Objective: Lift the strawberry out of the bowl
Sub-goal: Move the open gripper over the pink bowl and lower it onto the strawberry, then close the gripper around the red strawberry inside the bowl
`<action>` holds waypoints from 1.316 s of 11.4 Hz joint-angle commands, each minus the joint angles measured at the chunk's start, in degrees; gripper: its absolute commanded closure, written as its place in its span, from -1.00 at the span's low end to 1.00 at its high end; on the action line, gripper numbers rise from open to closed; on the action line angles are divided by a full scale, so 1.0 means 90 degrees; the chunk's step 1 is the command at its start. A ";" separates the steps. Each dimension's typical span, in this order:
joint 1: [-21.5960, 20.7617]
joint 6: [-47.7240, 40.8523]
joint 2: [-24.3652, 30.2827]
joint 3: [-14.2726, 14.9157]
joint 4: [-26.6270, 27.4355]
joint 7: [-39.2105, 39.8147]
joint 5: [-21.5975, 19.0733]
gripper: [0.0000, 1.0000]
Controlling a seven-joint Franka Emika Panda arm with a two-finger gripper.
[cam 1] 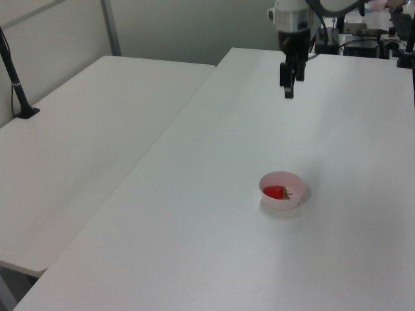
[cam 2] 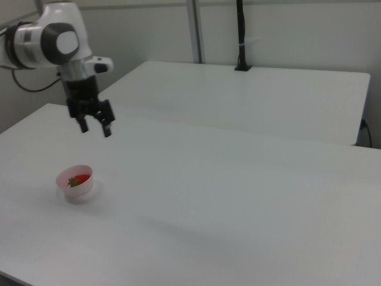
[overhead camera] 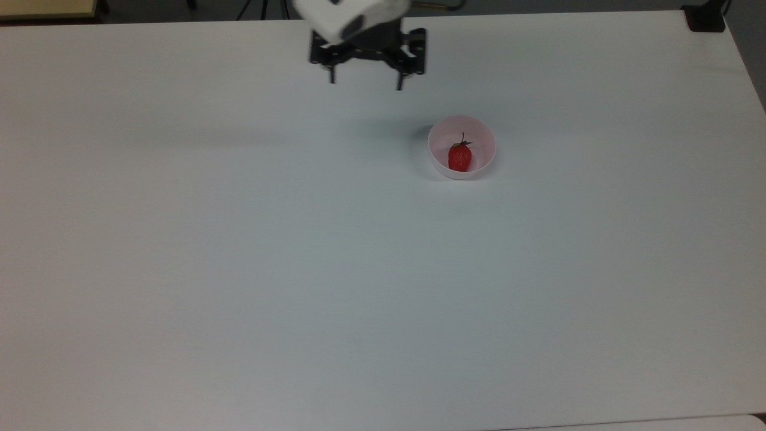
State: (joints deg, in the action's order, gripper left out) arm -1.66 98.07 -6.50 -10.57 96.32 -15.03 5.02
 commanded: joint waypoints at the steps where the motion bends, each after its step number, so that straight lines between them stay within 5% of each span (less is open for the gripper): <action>1: -0.0713 0.0127 -0.0262 0.0061 0.0293 -0.0585 -0.0040 -1.00; 5: -0.0909 0.1229 -0.0439 0.0051 0.0771 -0.1190 -0.0762 -0.74; 8: -0.1241 0.1592 -0.0848 0.0061 0.0831 -0.1717 -0.0763 -0.53; 15: -0.1349 0.2218 -0.1660 0.0071 0.0831 -0.2090 -0.0578 -0.52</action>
State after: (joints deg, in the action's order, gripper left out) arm -13.68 116.61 -21.19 -10.41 103.12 -32.85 -0.80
